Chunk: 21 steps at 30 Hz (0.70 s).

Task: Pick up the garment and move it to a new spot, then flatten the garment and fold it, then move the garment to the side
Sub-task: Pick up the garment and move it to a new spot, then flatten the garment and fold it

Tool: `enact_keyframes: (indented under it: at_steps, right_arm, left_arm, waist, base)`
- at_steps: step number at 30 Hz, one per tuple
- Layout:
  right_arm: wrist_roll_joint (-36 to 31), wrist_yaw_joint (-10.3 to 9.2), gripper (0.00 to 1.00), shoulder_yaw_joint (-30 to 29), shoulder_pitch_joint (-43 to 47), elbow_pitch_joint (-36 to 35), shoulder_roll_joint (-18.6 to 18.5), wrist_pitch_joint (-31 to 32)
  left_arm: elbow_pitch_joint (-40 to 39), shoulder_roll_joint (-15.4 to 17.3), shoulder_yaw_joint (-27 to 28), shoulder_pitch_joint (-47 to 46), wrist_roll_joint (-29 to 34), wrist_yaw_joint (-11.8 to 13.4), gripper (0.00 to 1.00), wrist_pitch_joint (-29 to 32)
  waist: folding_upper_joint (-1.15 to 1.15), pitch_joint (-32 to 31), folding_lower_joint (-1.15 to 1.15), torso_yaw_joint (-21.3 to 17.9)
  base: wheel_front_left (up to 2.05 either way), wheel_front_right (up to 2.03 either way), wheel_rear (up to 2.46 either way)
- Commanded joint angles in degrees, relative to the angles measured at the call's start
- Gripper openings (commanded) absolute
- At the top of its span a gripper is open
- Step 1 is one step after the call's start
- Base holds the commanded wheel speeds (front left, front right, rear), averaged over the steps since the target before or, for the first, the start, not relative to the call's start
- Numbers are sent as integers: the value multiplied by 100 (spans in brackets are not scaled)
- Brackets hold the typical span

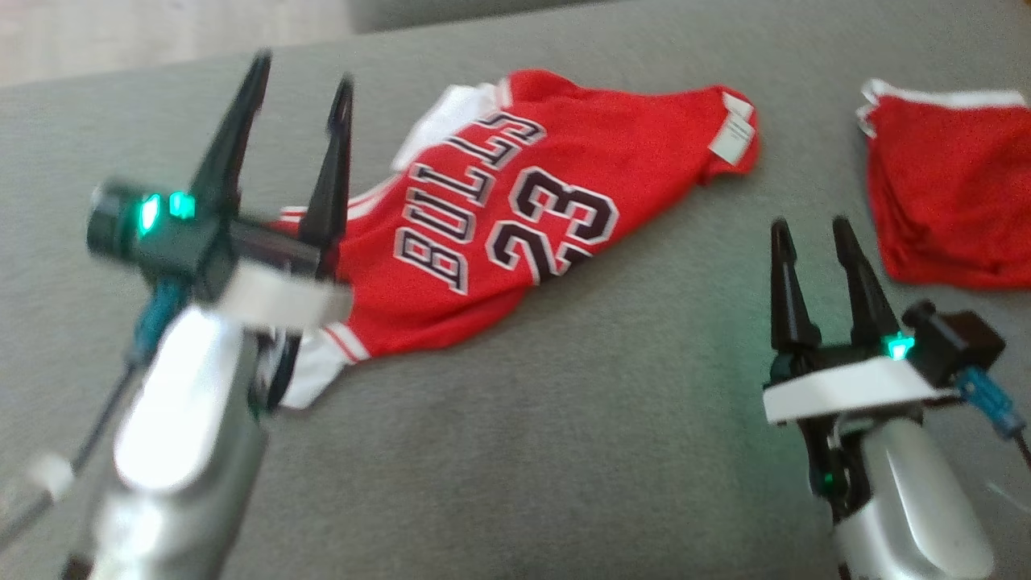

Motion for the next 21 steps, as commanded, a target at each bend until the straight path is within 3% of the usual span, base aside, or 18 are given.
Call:
enact_keyframes:
  at_steps: [1, 12, 21]
  right_arm:
    - [-67, -4, 100, 53, 60, -129, -10, -62]
    - [-49, -4, 100, 50, 404, -9, -10, -62]
    - [-22, -4, 100, 132, 313, -38, -10, -62]
  left_arm:
    - [-364, 81, 371, 238, -26, 88, 100, -22]
    - [-831, -409, 1032, 2013, -94, 212, 100, -22]
    - [-679, -621, 1169, 2025, 213, 4, 100, -22]
  waist:
    - [0, -355, 1, 391]
    - [0, -702, 1, 713]
    - [0, -602, 1, 625]
  base:
    - [0, 0, 0]
    - [0, 0, 0]
    - [0, 0, 0]
